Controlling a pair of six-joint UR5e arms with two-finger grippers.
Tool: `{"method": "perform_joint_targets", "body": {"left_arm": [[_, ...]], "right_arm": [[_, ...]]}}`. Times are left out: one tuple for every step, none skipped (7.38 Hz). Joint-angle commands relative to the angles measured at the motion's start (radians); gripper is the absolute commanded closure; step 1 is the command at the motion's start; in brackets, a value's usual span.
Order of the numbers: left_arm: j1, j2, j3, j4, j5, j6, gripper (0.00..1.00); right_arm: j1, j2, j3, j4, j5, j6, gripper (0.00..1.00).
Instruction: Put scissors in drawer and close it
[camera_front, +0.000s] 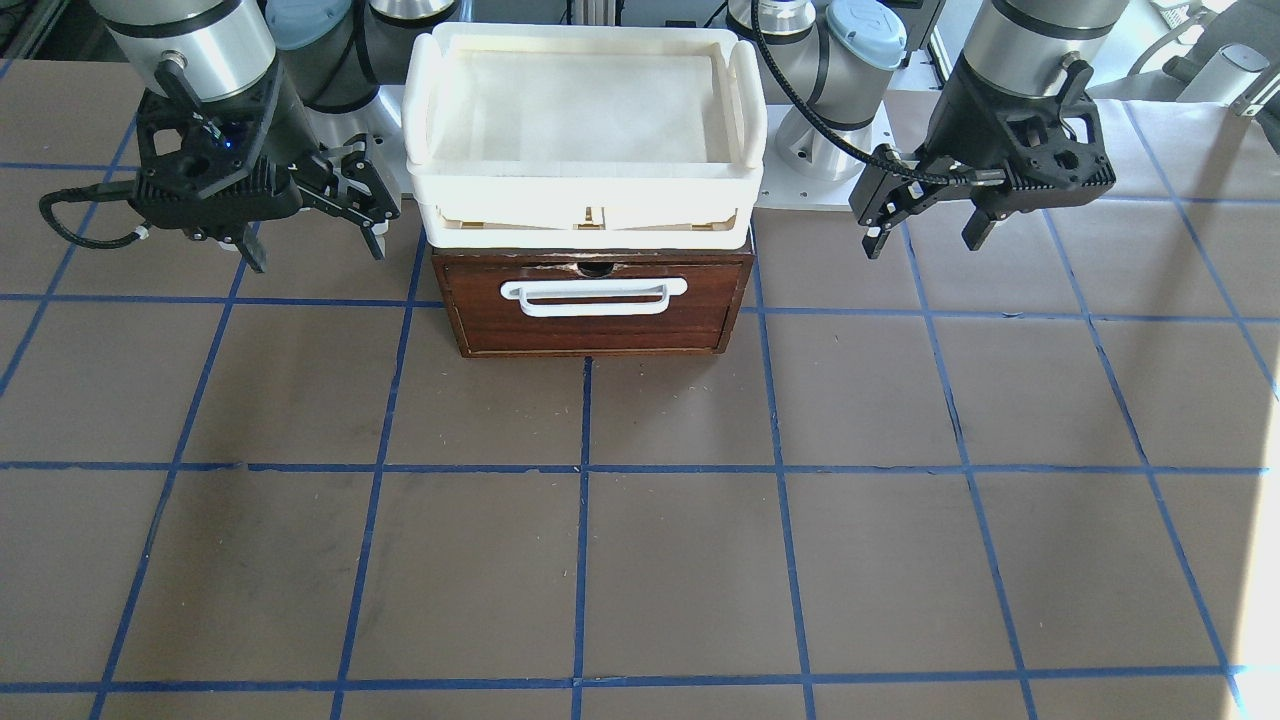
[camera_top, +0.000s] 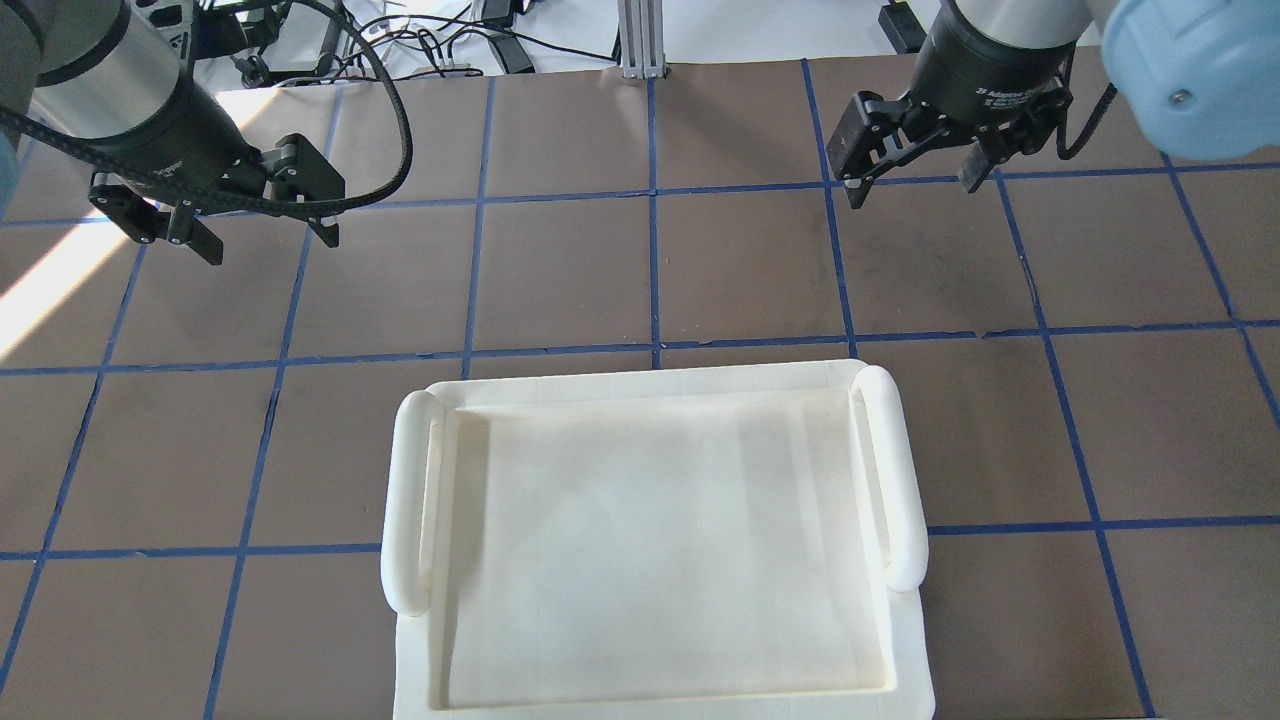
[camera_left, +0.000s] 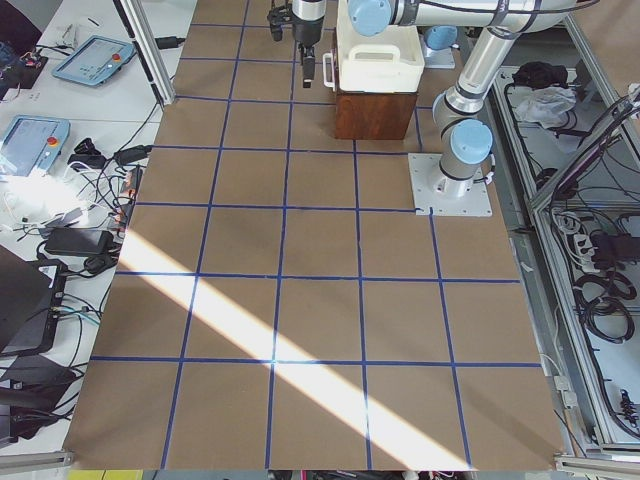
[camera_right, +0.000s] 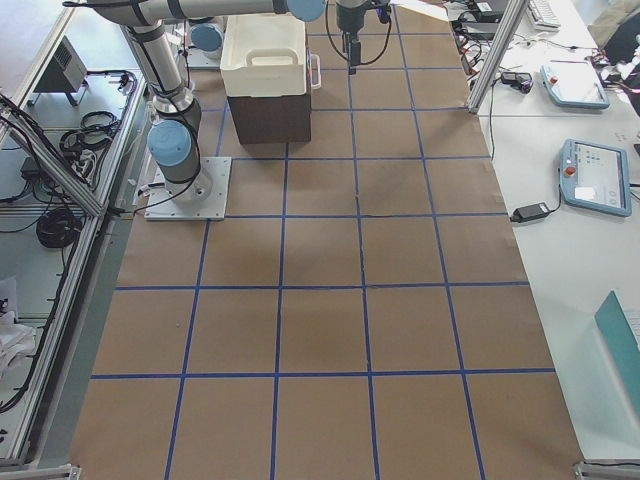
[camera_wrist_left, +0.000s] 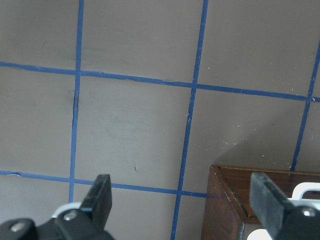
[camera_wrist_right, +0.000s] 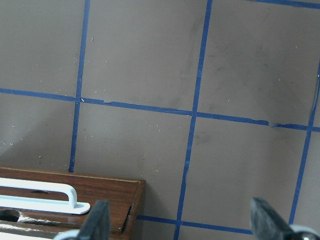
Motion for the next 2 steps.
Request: {"method": "perform_joint_targets", "body": {"left_arm": [[0.0, 0.001, -0.002, 0.0, 0.0, 0.0, 0.0], [0.0, 0.003, -0.002, 0.001, 0.0, 0.0, 0.0]], "right_arm": [[0.0, 0.002, 0.0, 0.001, -0.001, -0.001, 0.0], [0.0, 0.0, 0.0, 0.001, -0.001, -0.001, 0.0]]}}
